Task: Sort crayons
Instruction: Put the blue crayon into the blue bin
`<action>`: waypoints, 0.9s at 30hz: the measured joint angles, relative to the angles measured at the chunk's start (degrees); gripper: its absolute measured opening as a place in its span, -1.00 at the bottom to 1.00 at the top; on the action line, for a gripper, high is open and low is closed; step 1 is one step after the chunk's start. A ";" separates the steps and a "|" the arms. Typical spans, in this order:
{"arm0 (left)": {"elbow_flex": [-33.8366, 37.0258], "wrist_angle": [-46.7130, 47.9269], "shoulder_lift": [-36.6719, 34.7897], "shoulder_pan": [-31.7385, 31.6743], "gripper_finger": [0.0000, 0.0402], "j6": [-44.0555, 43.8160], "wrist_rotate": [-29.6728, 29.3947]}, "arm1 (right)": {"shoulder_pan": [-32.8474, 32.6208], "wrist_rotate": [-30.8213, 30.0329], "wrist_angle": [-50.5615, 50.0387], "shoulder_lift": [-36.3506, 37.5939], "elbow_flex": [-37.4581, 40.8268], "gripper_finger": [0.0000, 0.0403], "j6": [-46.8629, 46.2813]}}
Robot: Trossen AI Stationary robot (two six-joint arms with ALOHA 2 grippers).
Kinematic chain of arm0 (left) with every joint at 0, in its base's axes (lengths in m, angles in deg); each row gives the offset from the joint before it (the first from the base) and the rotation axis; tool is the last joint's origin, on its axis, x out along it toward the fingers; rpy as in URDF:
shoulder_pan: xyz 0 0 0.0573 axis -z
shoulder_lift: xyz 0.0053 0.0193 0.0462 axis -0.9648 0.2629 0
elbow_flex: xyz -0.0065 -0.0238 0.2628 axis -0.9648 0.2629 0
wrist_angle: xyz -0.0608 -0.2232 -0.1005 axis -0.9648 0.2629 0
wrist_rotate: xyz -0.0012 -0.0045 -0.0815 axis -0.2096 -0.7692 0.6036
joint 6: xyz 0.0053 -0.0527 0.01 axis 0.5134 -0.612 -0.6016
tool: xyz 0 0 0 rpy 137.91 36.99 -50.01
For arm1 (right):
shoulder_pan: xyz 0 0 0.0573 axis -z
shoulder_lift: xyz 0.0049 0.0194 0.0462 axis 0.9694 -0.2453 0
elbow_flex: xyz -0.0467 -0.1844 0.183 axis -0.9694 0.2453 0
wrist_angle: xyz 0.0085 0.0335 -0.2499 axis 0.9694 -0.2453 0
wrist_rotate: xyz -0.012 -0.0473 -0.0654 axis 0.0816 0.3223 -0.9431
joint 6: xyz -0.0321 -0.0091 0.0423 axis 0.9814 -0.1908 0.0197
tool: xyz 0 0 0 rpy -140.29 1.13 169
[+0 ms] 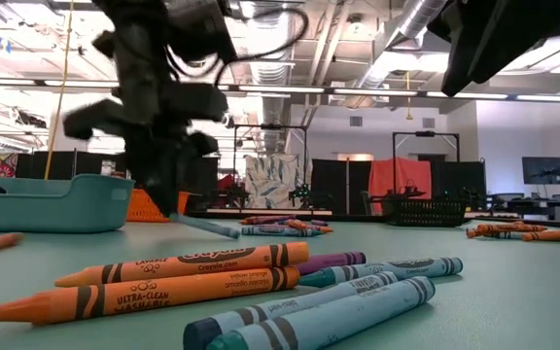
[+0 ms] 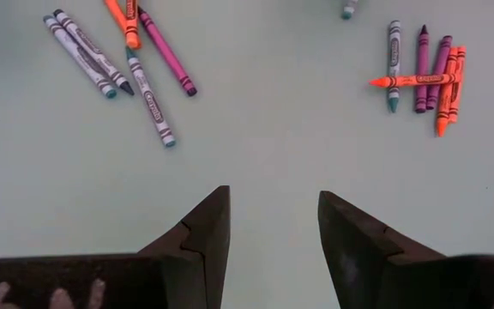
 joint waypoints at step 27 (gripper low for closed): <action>1.83 -2.17 -4.76 9.92 -0.34 -4.41 -10.50 | 7.53 4.66 32.13 -0.52 16.02 -0.16 2.86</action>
